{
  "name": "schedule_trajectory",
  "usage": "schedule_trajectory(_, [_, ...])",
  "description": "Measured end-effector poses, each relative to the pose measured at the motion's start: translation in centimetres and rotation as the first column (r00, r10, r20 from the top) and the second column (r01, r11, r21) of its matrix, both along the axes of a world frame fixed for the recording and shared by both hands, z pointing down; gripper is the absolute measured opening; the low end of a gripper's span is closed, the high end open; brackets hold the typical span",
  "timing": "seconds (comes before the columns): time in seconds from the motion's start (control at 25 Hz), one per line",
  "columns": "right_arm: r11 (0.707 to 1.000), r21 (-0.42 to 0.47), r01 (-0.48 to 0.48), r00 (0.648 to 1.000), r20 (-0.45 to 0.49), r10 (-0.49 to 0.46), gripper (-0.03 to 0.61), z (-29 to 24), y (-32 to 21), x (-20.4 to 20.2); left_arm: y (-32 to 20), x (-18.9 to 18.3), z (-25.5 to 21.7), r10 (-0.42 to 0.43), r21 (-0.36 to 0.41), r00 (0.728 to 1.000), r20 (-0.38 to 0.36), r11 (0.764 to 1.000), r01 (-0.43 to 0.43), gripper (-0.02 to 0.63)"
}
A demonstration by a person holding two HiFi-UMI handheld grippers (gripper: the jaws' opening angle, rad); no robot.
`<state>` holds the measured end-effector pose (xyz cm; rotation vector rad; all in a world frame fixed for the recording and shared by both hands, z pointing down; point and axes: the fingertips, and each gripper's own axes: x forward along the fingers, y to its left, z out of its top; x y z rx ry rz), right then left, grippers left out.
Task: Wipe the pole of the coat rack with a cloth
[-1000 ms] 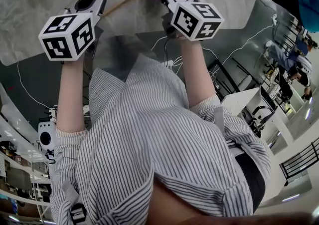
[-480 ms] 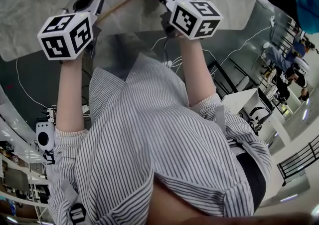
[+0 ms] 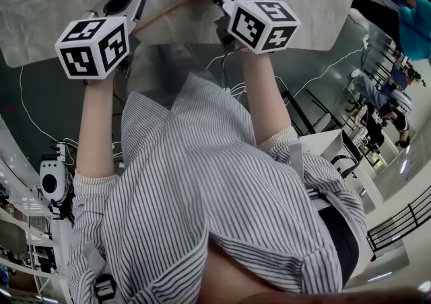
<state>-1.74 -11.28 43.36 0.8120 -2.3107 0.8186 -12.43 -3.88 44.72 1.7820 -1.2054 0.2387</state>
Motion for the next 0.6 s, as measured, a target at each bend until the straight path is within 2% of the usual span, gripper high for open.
schedule_trajectory(0.6, [0.994,-0.002,0.108,0.994,0.027,-0.107,0.066,-0.1,1.2,-4.8,1.9,-2.0,0.1,-0.084,-0.008,0.996,-0.011,0.996,0.084,0.012])
